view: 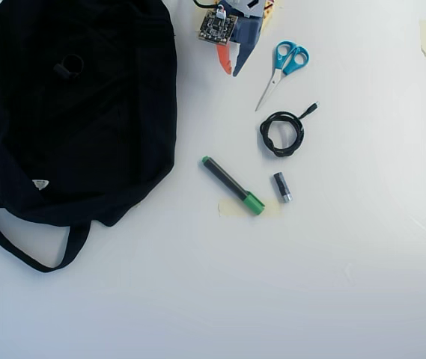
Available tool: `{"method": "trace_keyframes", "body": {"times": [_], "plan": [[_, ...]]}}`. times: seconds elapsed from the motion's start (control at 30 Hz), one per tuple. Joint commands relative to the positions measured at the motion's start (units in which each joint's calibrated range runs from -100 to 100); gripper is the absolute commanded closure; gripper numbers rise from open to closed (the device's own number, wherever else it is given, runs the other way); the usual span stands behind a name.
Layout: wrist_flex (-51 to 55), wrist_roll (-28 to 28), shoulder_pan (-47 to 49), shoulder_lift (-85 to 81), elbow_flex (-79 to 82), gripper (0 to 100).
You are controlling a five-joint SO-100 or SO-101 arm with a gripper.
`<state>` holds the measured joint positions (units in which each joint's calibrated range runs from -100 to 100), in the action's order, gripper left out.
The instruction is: Put the bike light into the black bag
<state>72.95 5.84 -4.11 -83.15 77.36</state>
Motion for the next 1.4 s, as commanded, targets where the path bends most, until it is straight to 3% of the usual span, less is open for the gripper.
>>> {"method": "trace_keyframes", "body": {"times": [0.0,0.23,0.33,1.37], "plan": [[-0.86,-2.17,0.45,-5.98,4.58,98],[-0.43,-8.46,-0.15,-13.04,16.71,98],[-0.77,-8.46,0.52,-15.11,22.10,98],[-0.43,-8.20,1.27,-16.02,21.92,98]]}}
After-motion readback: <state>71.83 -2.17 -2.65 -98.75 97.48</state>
